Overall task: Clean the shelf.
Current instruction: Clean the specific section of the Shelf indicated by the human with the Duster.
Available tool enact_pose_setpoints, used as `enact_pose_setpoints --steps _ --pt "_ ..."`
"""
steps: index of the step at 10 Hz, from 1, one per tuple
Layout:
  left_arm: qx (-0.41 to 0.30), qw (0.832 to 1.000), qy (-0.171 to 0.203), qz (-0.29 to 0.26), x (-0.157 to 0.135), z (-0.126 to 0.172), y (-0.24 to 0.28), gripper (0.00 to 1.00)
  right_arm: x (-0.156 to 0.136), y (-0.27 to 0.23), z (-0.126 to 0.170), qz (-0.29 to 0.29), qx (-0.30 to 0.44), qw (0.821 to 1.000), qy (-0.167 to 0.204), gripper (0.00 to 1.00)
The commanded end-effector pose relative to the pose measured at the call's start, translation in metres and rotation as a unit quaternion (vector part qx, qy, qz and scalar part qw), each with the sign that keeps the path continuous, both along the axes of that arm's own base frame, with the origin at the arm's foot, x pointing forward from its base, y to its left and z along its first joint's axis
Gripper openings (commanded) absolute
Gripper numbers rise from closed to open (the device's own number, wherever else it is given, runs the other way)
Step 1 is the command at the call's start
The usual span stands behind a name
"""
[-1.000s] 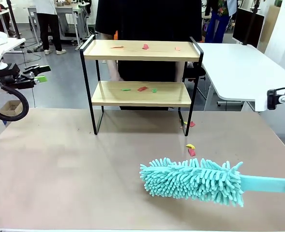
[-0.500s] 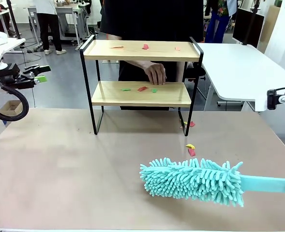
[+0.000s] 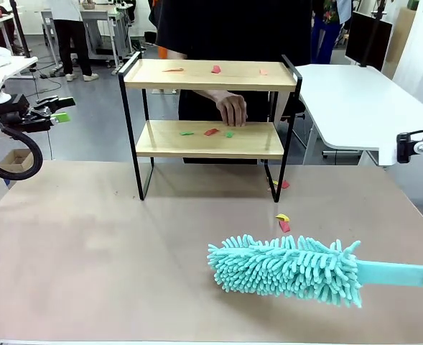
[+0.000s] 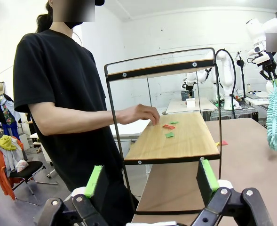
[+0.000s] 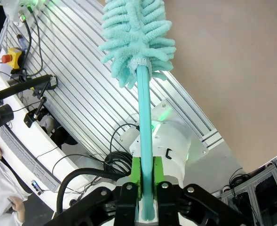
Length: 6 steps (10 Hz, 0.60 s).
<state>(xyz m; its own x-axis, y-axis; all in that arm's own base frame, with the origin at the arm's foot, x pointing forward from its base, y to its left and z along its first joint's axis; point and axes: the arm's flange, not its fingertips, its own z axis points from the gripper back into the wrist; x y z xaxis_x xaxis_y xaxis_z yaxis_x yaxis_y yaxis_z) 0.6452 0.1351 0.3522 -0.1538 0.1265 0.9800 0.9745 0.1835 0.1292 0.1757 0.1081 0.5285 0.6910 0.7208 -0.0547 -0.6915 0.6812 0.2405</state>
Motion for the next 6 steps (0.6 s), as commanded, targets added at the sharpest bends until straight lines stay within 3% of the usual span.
enact_pose_setpoints --steps 1,6 --pt "-0.001 1.000 -0.005 0.002 -0.0020 0.0025 0.0005 1.00 -0.0012 0.0010 0.0004 0.003 0.005 1.000 0.003 0.13" --pt "-0.001 1.000 -0.005 0.002 -0.0020 0.0025 0.0005 1.00 -0.0012 0.0010 0.0004 0.003 0.005 1.000 0.003 0.13"
